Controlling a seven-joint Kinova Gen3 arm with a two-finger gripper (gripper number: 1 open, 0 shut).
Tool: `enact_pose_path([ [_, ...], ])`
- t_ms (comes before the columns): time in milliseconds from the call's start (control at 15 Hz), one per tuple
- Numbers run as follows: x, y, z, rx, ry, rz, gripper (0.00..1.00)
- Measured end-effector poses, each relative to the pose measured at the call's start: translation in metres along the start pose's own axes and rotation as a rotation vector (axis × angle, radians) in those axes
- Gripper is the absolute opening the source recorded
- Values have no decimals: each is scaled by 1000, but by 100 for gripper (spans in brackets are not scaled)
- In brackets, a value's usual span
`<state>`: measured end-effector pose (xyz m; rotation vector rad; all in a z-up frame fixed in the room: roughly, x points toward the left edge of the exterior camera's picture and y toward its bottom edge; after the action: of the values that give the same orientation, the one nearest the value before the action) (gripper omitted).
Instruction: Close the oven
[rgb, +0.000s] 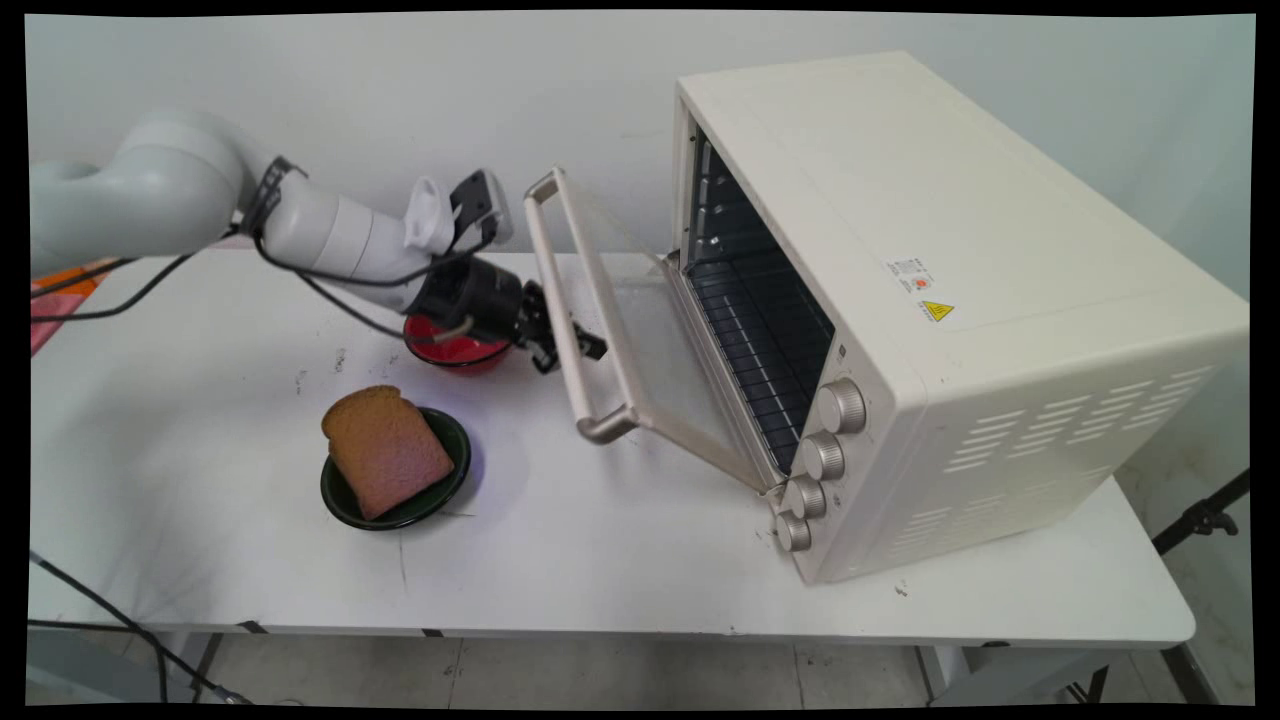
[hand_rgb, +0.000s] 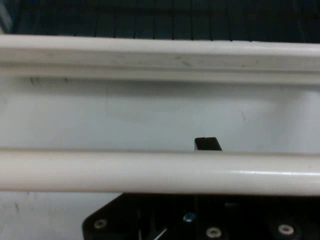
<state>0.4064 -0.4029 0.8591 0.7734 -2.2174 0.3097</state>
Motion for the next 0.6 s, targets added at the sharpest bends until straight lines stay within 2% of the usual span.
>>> enact_pose_path([
  [600, 62, -16, -13, -28, 90, 75, 0],
])
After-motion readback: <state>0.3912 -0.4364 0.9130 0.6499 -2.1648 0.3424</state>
